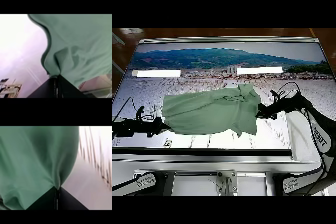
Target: Fold the shirts.
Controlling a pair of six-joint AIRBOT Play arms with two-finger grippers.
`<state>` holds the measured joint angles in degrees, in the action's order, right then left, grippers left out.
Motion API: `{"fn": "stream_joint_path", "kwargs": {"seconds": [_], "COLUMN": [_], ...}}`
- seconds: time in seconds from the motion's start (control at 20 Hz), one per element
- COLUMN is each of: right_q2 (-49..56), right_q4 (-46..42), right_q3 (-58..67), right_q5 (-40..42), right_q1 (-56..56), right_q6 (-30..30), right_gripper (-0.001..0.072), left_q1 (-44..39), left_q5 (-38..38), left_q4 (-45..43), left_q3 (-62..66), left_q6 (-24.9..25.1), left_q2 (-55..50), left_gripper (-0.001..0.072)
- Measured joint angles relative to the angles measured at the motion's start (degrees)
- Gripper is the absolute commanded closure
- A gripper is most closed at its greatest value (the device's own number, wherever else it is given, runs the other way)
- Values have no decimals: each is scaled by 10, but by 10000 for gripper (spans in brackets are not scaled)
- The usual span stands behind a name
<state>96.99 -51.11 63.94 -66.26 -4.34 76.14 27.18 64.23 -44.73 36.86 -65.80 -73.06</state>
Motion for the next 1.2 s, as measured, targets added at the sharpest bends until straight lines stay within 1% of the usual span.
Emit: {"fn": "stream_joint_path", "kwargs": {"seconds": [0.2, 0.35, 0.5, 0.65, 0.8, 0.9, 1.0, 1.2], "right_q2": [-81, -191, -316, -425, -506, -548, -575, -591], "right_q4": [9, 11, 7, -40, -104, -144, -187, -240], "right_q3": [39, 126, 235, 322, 373, 389, 397, 404], "right_q5": [-28, -34, 6, 61, 62, 29, -19, -91], "right_q1": [-5, -21, -41, -50, -53, -55, -55, -55], "right_q6": [-37, -68, -80, -57, -13, 10, 28, 46], "right_gripper": [659, 659, 659, 659, 659, 659, 659, 659], "left_q1": [0, 0, 0, 0, 0, 0, 0, 0], "left_q5": [23, 37, 7, -23, -17, 11, 53, 141], "left_q4": [0, 2, 6, -3, -33, -62, -87, -126], "left_q3": [82, 217, 384, 540, 638, 667, 683, 677], "left_q6": [5, 16, 11, -24, -76, -102, -118, -131], "left_q2": [82, 179, 266, 327, 368, 387, 398, 405], "left_gripper": [670, 670, 670, 670, 670, 670, 670, 670]}}
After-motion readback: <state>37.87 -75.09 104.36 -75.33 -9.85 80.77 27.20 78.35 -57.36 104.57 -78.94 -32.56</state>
